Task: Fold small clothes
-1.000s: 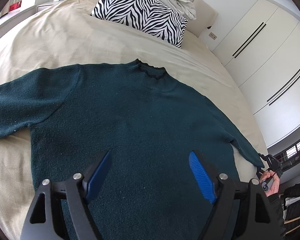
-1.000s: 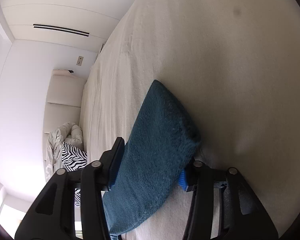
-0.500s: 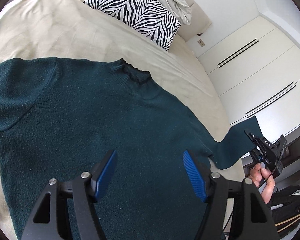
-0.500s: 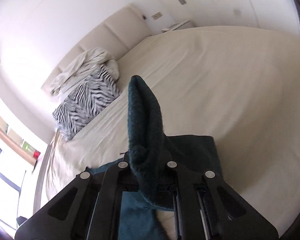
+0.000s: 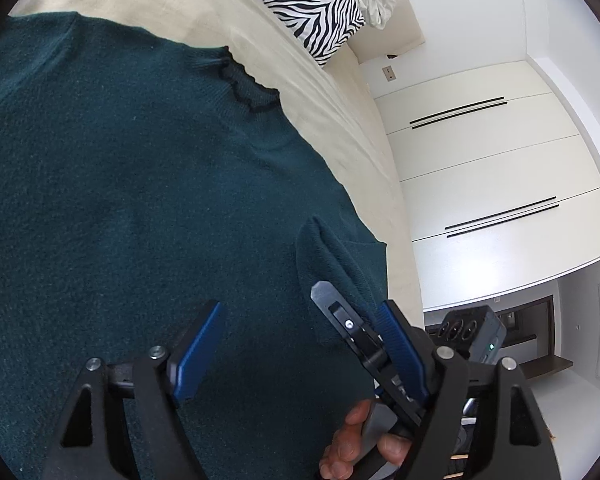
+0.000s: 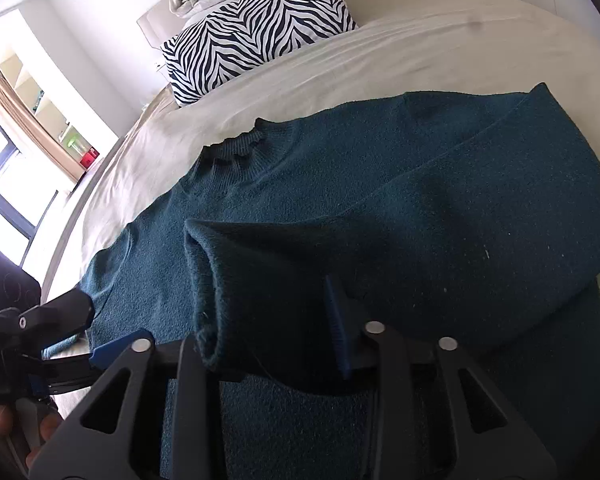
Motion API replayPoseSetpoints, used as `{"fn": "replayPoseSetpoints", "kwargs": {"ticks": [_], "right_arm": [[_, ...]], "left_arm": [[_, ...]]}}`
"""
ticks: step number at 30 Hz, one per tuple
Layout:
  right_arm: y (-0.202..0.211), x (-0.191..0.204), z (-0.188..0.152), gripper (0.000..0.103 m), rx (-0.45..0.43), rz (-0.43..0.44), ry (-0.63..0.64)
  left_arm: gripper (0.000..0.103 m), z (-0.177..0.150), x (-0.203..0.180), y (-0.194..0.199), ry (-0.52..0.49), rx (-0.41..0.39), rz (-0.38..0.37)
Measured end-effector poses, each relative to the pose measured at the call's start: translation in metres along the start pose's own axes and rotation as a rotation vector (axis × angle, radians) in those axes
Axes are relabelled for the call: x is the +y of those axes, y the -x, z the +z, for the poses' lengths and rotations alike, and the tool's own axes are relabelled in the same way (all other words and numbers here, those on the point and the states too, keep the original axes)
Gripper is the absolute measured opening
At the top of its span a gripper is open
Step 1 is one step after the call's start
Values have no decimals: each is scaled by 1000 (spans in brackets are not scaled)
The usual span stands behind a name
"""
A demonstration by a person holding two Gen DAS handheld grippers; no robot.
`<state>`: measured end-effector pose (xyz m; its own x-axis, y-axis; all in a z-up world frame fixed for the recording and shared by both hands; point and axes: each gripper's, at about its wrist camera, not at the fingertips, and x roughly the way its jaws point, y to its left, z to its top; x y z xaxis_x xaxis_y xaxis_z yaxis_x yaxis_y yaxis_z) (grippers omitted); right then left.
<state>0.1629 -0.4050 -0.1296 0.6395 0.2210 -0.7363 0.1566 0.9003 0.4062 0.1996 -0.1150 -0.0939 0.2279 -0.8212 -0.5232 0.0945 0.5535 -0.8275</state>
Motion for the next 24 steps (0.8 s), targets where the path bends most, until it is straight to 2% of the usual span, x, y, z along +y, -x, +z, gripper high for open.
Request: {"fn": "replayPoseSetpoints", "kwargs": {"ticks": [1, 3, 4, 7, 9, 12, 14, 15, 16, 17, 18, 19, 24], "right_arm": [[14, 0, -18, 65, -13, 14, 3], [37, 5, -27, 72, -43, 28, 7], [61, -2, -34, 72, -57, 31, 2], [79, -21, -26, 72, -36, 71, -54], [96, -43, -36, 72, -17, 103, -126], [105, -67, -50, 72, -21, 139, -203], [108, -81, -57, 72, -34, 143, -235], [109, -88, -60, 72, -41, 158, -256], [110, -94, -62, 72, -47, 178, -282], [109, -100, -62, 72, -54, 195, -307], [108, -105, -62, 72, -59, 209, -326], [108, -108, -63, 72, -62, 221, -337], [111, -115, -66, 72, -76, 243, -338]], "left_arm": [[81, 0, -1, -6, 9, 9, -15], [81, 0, -2, -19, 31, 33, -38], [81, -1, -3, -26, 42, 44, -47], [81, -2, -7, -46, 51, 79, -65], [81, -2, -8, -57, 73, 98, -60], [81, -1, -14, -66, 44, 109, -46], [76, 1, -14, -72, 46, 111, -34], [66, 2, -13, -72, 55, 106, -25], [49, 4, -11, -74, 66, 106, -16], [38, 7, -10, -75, 71, 112, -5], [18, 10, -12, -76, 63, 114, 14], [8, 14, -15, -75, 45, 109, 33], [9, 39, -43, -48, -91, 18, 66]]}}
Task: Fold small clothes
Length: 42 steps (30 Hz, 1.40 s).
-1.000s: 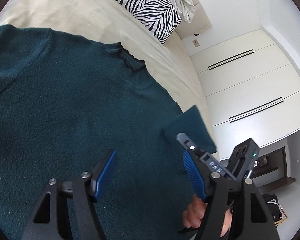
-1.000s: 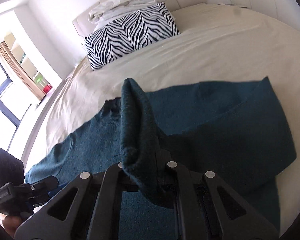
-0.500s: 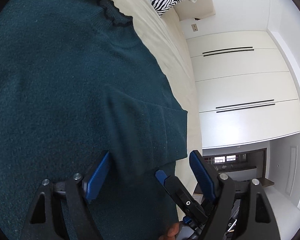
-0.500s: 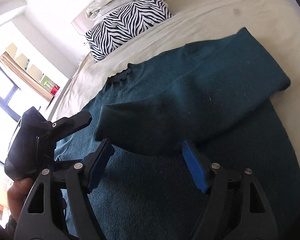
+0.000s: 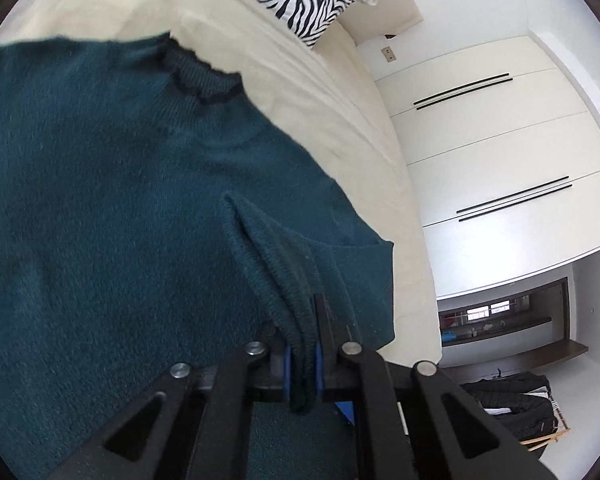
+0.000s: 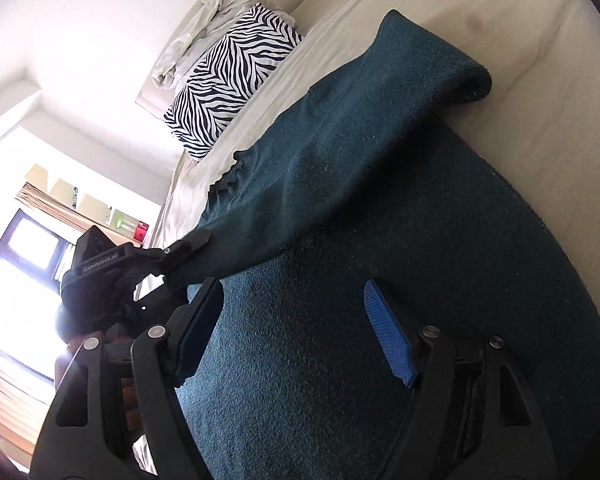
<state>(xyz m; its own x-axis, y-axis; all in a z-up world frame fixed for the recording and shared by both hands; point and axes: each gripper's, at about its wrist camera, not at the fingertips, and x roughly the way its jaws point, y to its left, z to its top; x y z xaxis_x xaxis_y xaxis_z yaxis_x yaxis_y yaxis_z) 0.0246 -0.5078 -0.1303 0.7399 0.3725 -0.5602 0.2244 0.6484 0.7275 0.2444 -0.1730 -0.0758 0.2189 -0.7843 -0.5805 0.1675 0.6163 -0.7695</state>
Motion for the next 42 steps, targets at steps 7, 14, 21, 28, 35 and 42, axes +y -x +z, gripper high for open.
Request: {"fn": "replayPoseSetpoints", "kwargs": {"ticks": [7, 14, 21, 28, 35, 42], "right_arm": [[12, -11, 11, 72, 10, 40, -89], [31, -25, 42, 74, -7, 107, -293], [14, -33, 81, 74, 12, 93, -402], [-36, -41, 96, 74, 33, 140, -511], [-52, -48, 123, 72, -106, 179, -538], [-43, -89, 115, 54, -208, 322, -670]], "left_arm": [[9, 30, 21, 61, -81, -163, 106], [9, 38, 75, 70, 8, -197, 163], [9, 28, 93, 61, 15, -175, 178], [9, 20, 112, 59, 37, -166, 178], [9, 16, 121, 59, 41, -172, 162], [10, 15, 127, 58, 41, -171, 138]]}}
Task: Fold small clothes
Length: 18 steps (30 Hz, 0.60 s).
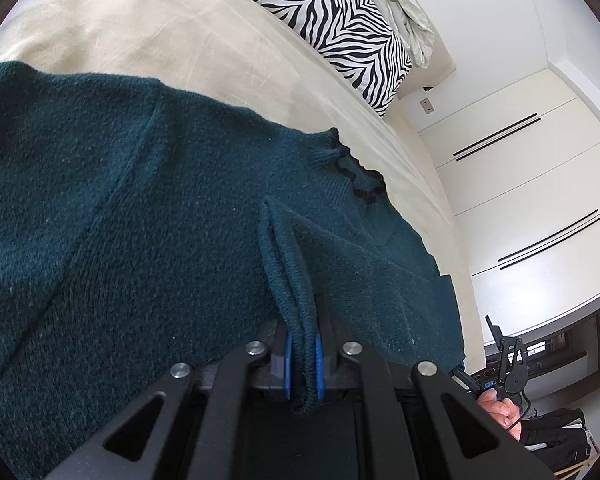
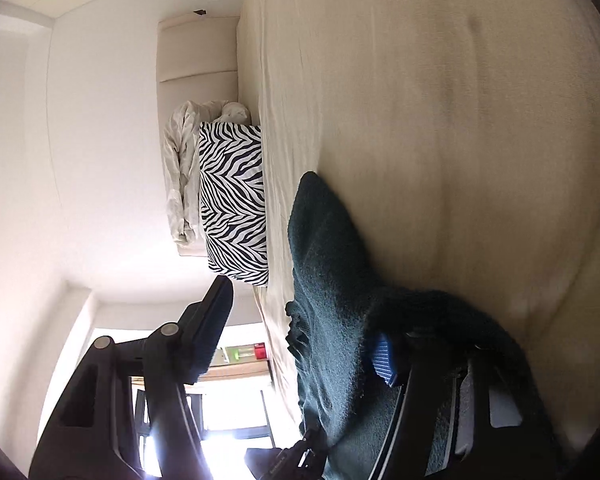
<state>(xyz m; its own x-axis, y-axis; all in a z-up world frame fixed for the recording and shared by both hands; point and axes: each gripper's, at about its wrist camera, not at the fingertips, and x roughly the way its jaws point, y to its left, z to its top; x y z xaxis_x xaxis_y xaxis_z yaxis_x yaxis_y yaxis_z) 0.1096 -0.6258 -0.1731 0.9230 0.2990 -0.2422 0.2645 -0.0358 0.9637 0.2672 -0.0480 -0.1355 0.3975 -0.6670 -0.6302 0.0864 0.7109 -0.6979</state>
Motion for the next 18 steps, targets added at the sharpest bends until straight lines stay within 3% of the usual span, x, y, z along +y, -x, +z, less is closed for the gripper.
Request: {"fn": "replayPoseSetpoints", "kwargs": {"ticks": [2, 9, 13, 18], "right_arm": [[0, -1, 0, 51, 8, -16, 19], [19, 17, -19, 55, 42, -161, 80], [34, 47, -21, 56, 45, -154, 147], [-7, 88, -8, 59, 120, -208, 279]], "left_arm": [[11, 0, 1, 0, 4, 1, -3], [12, -1, 6, -1, -11, -5, -23], [12, -4, 5, -2, -32, -25, -24], [12, -6, 8, -2, -27, -38, -45]]}}
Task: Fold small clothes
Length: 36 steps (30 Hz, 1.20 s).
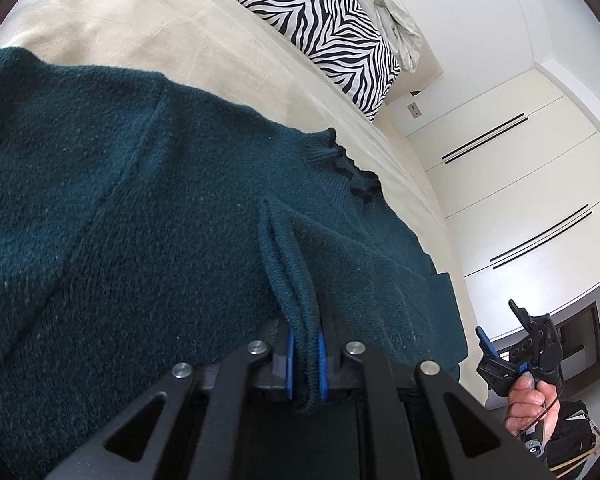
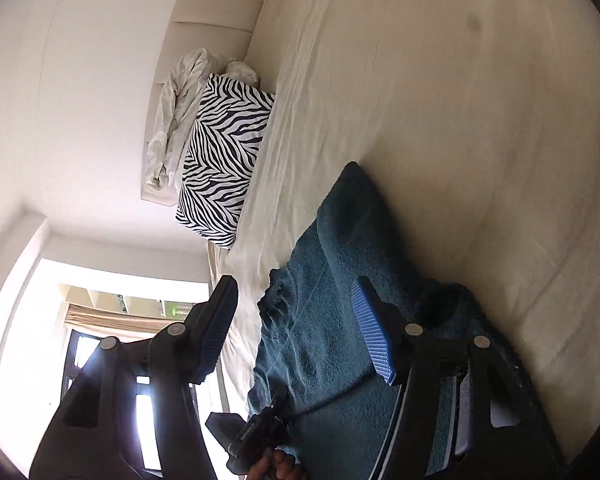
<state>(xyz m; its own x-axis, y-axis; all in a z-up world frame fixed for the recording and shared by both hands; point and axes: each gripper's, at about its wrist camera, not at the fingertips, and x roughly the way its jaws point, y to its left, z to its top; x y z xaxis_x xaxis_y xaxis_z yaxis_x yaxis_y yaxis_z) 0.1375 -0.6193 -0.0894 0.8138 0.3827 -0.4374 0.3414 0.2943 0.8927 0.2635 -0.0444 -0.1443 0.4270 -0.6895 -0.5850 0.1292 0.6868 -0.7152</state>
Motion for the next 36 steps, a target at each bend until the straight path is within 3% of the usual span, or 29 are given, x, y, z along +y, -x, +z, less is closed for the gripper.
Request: {"fn": "replayPoseSetpoints", "kwargs": {"ticks": [4, 7, 11, 19, 27, 32, 33, 35, 36], "right_arm": [[-52, -4, 21, 59, 86, -54, -21], [-80, -16, 36, 59, 82, -112, -32], [-96, -28, 56, 59, 72, -75, -87], [-122, -26, 80, 58, 95, -76, -58], [-80, -36, 48, 58, 163, -79, 22], [-27, -52, 24, 58, 138, -111, 39], [-14, -57, 18, 58, 129, -100, 34], [15, -64, 4, 58, 97, -100, 27], [29, -66, -4, 60, 79, -91, 29]], "left_arm": [[12, -5, 0, 3, -5, -29, 4], [11, -8, 0, 6, 1, -44, 3], [11, -8, 1, 5, 1, -48, -1], [13, -7, 5, 3, 10, -50, -11], [13, -8, 6, 2, 6, -52, -16], [13, -3, 11, 6, 51, -29, -71], [15, -2, 12, 12, 67, -28, -71], [28, -3, 14, 34, 101, -69, -61], [43, -4, 17, 50, 117, -99, -75]]}}
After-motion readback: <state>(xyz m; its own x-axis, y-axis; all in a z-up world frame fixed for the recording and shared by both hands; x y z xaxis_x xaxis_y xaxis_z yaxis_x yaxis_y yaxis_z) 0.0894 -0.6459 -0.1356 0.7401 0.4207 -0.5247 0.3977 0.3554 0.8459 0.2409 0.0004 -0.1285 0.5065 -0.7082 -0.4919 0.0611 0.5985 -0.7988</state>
